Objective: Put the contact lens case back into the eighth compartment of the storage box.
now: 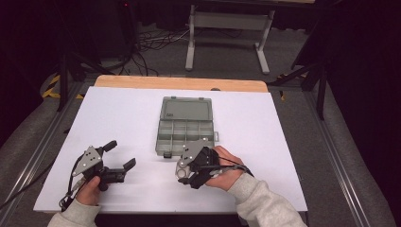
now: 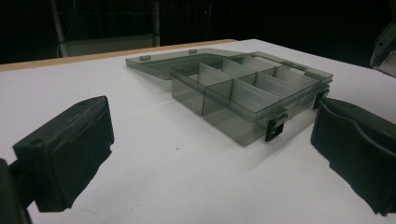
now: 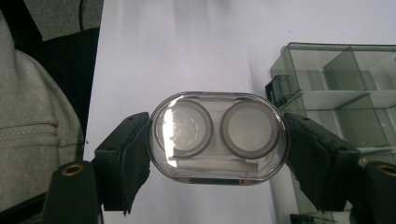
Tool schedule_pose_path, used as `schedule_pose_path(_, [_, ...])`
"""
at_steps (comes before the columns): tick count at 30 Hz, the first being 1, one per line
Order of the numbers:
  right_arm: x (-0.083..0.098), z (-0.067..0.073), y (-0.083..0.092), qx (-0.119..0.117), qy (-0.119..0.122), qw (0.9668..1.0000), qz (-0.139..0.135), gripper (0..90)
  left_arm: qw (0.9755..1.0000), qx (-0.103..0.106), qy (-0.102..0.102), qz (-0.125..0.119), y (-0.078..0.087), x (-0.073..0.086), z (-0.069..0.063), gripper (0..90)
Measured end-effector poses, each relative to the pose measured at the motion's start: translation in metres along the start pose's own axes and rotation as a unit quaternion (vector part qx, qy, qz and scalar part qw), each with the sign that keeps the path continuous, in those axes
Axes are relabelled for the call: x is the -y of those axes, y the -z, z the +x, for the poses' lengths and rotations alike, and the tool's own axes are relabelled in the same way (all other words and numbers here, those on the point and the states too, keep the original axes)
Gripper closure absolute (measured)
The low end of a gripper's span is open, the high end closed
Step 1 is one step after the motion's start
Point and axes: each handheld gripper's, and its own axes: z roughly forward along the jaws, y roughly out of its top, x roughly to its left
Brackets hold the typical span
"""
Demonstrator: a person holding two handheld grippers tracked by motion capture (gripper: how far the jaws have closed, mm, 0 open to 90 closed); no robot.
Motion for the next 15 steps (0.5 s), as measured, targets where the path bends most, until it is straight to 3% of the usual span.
schedule_pose_path(15, [-0.002,-0.012,0.016,0.023,-0.004,0.9997,-0.008,26.4,1.0,0.0,0.0,0.0,0.0,0.0,0.0,0.2])
